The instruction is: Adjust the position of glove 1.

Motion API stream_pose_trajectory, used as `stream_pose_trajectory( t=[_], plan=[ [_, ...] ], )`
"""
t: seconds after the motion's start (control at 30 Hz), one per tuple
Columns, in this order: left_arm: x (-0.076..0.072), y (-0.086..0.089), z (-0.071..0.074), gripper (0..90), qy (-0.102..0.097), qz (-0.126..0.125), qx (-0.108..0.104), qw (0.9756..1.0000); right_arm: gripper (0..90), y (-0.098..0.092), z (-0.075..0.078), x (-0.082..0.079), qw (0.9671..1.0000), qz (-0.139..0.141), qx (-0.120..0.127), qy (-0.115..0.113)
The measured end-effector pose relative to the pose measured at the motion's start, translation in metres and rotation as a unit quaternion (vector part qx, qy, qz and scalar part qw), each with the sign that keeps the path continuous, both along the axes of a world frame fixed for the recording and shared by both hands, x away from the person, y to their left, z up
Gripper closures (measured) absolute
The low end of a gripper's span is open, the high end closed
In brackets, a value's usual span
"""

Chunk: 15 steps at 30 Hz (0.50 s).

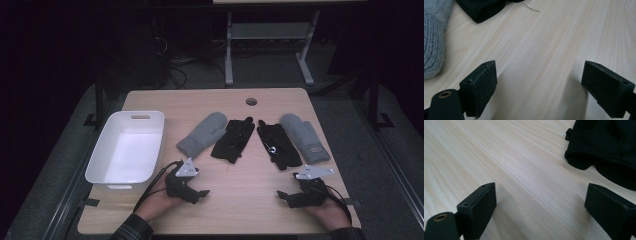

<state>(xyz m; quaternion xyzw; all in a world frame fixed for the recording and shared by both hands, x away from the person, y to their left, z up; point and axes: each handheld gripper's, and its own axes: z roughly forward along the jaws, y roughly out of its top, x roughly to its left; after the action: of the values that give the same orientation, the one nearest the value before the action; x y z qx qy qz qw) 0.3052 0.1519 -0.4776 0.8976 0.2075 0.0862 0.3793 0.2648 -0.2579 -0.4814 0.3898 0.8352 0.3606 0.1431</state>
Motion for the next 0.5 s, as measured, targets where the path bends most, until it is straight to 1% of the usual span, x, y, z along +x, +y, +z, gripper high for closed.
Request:
stream_pose_trajectory(
  t=[0.03, 0.07, 0.1, 0.17, 0.23, 0.3, 0.33, 0.4, 0.47, 0.5],
  plan=[
    [0.0, -0.001, 0.0, 12.1, 0.0, 0.002, 0.0, 1.0, 14.6, -0.001, 0.002, -0.001, 1.0, -0.002, -0.004, 0.002],
    [0.0, -0.002, 0.0, 12.1, 0.001, 0.005, -0.004, 1.0, 14.7, -0.002, 0.003, 0.0, 1.0, -0.005, -0.001, 0.008],
    [0.001, -0.001, 0.0, 12.1, 0.0, 0.003, 0.0, 1.0, 14.8, -0.003, 0.003, 0.0, 0.9999, -0.007, 0.001, 0.011],
    [0.001, -0.002, 0.0, 12.1, 0.001, 0.005, -0.002, 1.0, 15.8, -0.004, 0.004, 0.0, 0.9998, -0.009, 0.001, 0.015],
    [0.001, -0.002, 0.0, 12.1, 0.001, 0.005, -0.003, 1.0, 19.9, -0.005, 0.007, 0.001, 0.9997, -0.008, 0.003, 0.022],
    [0.0, -0.002, 0.0, 12.1, 0.0, 0.006, -0.003, 1.0, 21.1, -0.005, 0.01, 0.003, 0.9996, -0.007, 0.004, 0.026],
    [0.0, -0.002, 0.0, 12.1, 0.0, 0.006, -0.003, 1.0, 21.8, -0.006, 0.011, 0.004, 0.9997, -0.006, 0.003, 0.022],
    [0.0, -0.002, 0.0, 12.1, 0.0, 0.006, -0.003, 1.0, 22.6, -0.006, 0.012, 0.005, 0.9997, -0.009, 0.004, 0.024],
    [0.0, -0.002, 0.0, 12.1, 0.0, 0.006, -0.003, 1.0, 23.5, -0.006, 0.016, 0.006, 0.9998, -0.008, 0.002, 0.016],
    [0.0, -0.002, 0.0, 12.1, 0.0, 0.006, -0.003, 1.0, 24.0, -0.006, 0.02, 0.009, 0.9999, -0.009, -0.001, 0.01]
  ],
)
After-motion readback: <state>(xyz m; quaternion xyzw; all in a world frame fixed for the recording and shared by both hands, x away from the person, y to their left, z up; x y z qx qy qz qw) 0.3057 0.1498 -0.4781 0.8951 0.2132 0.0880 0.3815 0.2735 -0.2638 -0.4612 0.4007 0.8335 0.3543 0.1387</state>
